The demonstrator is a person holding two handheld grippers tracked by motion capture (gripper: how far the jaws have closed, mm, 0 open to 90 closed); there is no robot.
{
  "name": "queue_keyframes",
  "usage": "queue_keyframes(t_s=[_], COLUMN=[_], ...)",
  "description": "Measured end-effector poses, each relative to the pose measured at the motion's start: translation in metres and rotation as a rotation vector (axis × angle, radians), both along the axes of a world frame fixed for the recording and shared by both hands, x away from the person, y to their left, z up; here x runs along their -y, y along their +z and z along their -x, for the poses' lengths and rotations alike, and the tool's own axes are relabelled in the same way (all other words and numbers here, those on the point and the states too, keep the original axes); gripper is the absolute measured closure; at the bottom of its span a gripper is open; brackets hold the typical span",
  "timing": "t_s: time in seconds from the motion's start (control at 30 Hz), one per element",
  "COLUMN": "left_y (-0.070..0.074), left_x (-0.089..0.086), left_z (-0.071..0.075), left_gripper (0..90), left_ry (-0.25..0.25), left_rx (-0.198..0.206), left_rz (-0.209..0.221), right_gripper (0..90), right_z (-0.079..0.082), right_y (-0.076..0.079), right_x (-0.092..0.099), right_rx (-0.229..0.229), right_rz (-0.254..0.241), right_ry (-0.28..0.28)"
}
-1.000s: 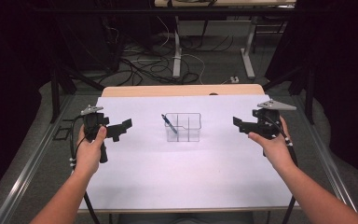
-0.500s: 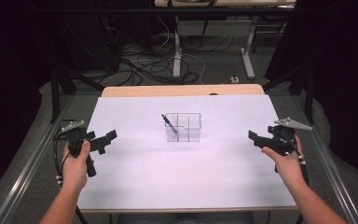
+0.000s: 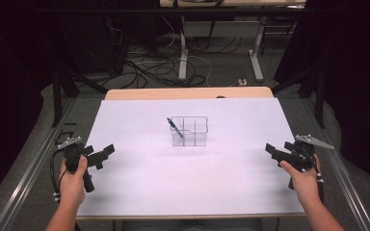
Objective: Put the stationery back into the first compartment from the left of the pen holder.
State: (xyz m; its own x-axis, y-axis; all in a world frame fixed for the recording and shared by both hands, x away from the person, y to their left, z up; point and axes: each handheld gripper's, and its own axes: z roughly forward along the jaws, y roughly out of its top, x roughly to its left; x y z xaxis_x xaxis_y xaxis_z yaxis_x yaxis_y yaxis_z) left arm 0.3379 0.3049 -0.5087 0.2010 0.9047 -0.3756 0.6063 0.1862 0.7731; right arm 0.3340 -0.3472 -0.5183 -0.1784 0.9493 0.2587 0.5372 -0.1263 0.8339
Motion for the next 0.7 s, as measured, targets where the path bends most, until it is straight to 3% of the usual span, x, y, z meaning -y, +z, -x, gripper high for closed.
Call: queue_keyframes(t_s=[0.17,0.3,0.7], left_y=[-0.006,-0.013,-0.023], left_x=[-0.001,0.001,0.009], left_z=[0.001,0.001,0.002], left_gripper=[3.3,3.8,3.9], left_ry=[-0.006,-0.031,-0.087], left_rx=[0.0,-0.022,-0.004], left_rz=[-0.002,-0.007,-0.037], right_gripper=[15.4,15.4,15.4], right_z=[0.001,0.001,0.0], right_y=[-0.004,-0.009,-0.016], right_x=[0.006,0.009,0.019], right_rx=[0.013,0.0,-0.003], right_rz=[0.035,0.038,0.034], right_ry=[0.001,-0.013,-0.028])
